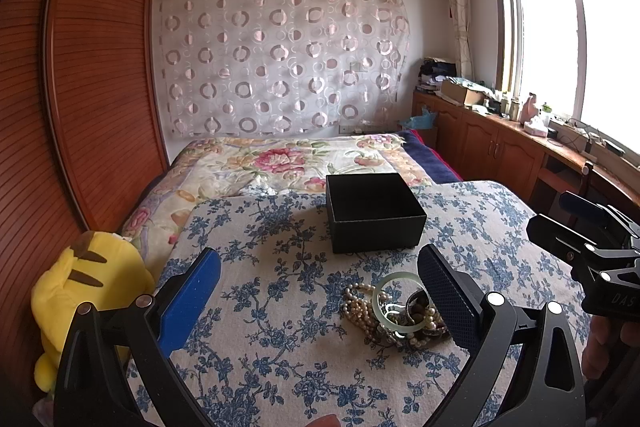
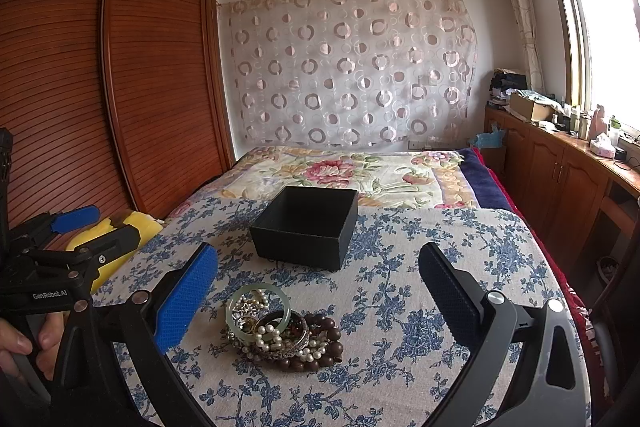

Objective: Organize jewelry

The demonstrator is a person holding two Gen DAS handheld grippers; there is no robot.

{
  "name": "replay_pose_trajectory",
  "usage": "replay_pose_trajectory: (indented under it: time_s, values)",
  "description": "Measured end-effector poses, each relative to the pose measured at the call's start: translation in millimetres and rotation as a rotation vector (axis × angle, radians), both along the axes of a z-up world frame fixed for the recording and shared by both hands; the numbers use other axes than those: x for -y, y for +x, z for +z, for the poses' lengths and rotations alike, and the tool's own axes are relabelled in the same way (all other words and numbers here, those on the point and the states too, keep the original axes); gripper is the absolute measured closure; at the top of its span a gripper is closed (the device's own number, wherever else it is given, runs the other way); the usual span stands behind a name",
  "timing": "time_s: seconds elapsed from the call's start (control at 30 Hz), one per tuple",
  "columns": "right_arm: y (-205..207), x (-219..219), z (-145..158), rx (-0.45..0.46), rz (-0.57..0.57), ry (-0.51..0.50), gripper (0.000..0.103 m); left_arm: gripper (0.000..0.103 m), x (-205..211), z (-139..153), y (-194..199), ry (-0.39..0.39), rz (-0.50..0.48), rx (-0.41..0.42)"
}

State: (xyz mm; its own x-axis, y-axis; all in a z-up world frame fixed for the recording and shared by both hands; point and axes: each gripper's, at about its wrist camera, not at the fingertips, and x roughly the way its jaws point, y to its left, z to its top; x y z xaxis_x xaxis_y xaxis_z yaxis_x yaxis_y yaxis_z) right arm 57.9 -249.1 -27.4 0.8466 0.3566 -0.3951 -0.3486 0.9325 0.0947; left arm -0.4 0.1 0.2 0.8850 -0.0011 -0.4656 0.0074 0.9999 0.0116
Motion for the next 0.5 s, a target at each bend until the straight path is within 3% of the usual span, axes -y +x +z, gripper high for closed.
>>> replay_pose_trajectory:
  time_s: [0.5]
  values:
    - [0.9,-1.4,-4.1,-0.006,0.003,-0.011,0.002,0.008,8.9,-5.3,6.8,-0.014,-0.05,-0.046]
